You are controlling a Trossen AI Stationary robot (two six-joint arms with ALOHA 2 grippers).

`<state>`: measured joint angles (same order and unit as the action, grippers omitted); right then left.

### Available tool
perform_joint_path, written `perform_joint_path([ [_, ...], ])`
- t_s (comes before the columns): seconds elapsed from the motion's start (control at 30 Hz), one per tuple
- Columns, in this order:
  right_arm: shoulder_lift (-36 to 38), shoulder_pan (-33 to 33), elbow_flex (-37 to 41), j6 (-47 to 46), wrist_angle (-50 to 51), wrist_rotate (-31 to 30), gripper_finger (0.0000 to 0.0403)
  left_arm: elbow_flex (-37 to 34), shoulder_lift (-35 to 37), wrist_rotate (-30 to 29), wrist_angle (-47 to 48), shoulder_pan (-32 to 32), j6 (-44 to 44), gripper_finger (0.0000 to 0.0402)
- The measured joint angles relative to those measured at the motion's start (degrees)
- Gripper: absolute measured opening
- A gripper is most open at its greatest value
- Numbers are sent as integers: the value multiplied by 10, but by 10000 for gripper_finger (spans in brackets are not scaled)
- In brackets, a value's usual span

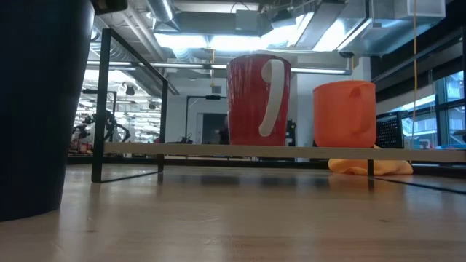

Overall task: Stack small to large cups/mugs on shelf
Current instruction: Put the black cup on the shelf

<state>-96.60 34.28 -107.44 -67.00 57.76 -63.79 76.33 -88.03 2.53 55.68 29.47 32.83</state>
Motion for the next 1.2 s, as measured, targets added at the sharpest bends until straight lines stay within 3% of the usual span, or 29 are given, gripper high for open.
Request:
perform_joint_path([
  [0.33,0,0,0,2,0,3,106,-32,0,-7,-41,0,28,110],
  [1.2,0,0,0,0,5,6,106,-33,-21,-15,-61,0,30,110],
])
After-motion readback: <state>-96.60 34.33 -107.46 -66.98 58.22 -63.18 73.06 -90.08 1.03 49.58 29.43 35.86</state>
